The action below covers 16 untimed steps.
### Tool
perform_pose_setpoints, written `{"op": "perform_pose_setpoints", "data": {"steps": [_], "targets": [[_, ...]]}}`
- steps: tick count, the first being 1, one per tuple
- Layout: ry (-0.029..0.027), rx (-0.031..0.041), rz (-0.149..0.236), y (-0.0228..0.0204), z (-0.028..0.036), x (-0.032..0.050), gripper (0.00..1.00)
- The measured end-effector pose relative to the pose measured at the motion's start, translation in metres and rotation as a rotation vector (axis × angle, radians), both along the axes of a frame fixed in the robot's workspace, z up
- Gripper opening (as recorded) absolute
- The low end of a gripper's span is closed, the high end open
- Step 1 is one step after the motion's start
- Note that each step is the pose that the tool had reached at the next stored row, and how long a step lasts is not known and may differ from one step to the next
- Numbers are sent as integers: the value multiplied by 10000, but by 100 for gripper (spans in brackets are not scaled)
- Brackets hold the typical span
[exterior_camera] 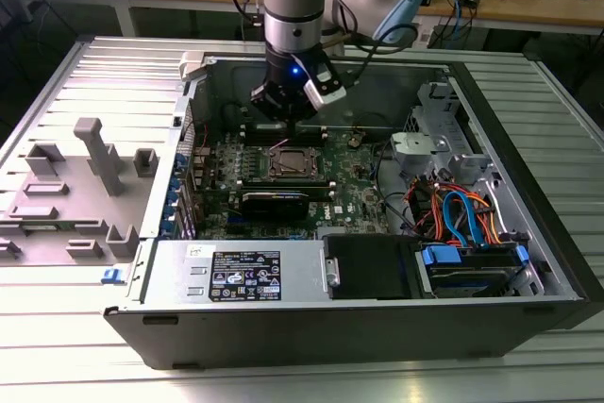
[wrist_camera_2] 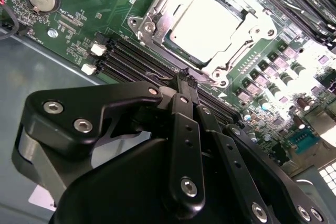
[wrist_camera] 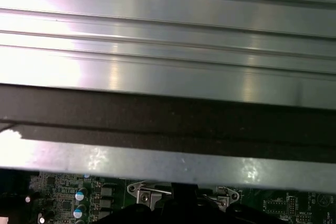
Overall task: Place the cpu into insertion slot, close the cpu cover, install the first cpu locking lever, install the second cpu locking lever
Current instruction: 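Install the first cpu locking lever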
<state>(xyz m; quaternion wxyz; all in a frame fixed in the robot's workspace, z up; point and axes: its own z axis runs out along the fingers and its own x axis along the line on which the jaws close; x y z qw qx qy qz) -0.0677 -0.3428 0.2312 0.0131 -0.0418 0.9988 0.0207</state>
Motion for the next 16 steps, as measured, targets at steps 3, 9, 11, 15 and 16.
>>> {"op": "perform_pose_setpoints", "data": {"steps": [3,9,11,15,16], "targets": [[1,-1,0,0,-7,37,11],[1,-1,1,1,-58,107,11],[1,-2,0,1,-74,126,11],[1,-2,0,1,-107,161,11],[1,-2,0,1,-121,174,11]]}}
